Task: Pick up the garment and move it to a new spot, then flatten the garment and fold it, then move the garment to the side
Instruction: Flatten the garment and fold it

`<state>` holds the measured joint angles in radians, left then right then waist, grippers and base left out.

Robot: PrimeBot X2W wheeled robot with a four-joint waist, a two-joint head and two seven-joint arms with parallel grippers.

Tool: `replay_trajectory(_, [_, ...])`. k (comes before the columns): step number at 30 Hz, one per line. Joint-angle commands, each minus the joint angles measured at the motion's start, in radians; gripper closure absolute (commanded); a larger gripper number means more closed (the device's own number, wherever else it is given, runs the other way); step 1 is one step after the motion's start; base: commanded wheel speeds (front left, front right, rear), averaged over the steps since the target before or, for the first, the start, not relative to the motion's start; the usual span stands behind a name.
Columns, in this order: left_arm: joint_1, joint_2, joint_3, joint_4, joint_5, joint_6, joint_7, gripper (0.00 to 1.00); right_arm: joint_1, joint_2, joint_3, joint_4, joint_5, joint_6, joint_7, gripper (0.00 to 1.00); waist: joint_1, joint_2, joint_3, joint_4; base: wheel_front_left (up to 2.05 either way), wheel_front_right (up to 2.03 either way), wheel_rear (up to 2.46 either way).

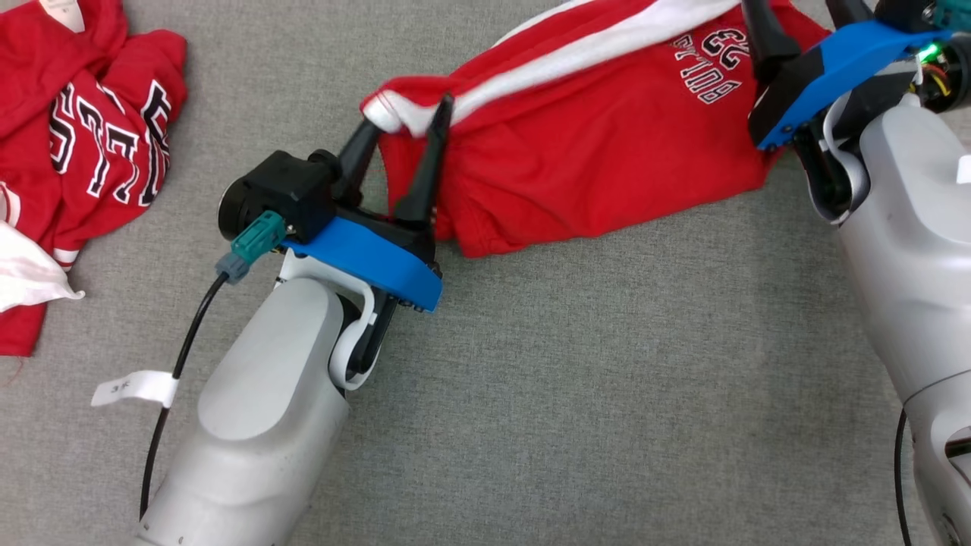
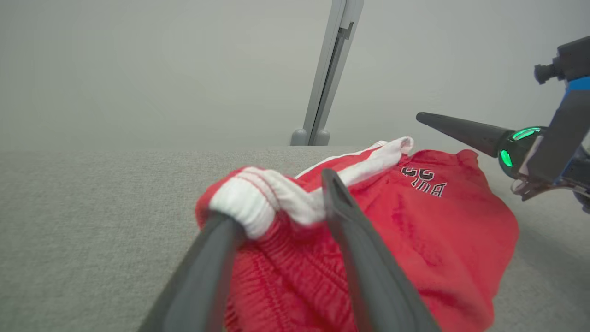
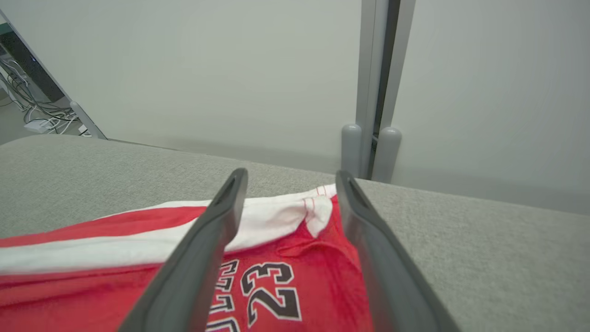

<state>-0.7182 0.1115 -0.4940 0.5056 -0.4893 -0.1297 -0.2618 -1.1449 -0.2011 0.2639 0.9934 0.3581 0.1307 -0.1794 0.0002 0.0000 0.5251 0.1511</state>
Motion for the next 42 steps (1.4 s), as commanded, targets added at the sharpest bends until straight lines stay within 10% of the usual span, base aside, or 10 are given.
replay_trajectory(1, [0.02, -0.002, 0.014, -0.007, 0.009, 0.0, -0.005, 0.0, -0.005, -0.015, 0.017, 0.025, 0.013, 0.0, -0.017, 0.0, -0.0002, 0.0, -0.014, -0.003, 0.0, 0.0, 0.0])
replay_trajectory(37, [0.441, -0.061, 0.474, -0.398, 0.256, 0.041, -0.004, 0.0, 0.058, -0.139, 0.165, 0.269, 0.096, 0.0, 0.056, 0.0, -0.0002, 0.0, -0.055, 0.09, 0.0, 0.0, 0.0])
replay_trajectory(38, [0.445, -0.061, 0.471, -0.399, 0.252, 0.045, -0.004, 0.0, 0.063, -0.134, 0.165, 0.271, 0.104, 0.0, 0.067, 0.49, -0.0002, 0.0, -0.055, 0.088, 0.0, 0.0, 0.0])
replay_trajectory(40, [0.448, -0.061, 0.468, -0.4, 0.249, 0.051, -0.004, 0.0, 0.074, -0.127, 0.173, 0.272, 0.11, 0.0, 0.077, 1.0, -0.0002, 0.0, -0.056, 0.085, 0.0, 0.0, 0.0])
replay_trajectory(42, [0.448, -0.061, 0.465, -0.399, 0.251, 0.056, -0.004, 0.0, 0.08, -0.121, 0.178, 0.261, 0.122, 0.0, 0.076, 1.0, -0.0002, 0.0, -0.06, 0.078, 0.0, 0.0, 0.0])
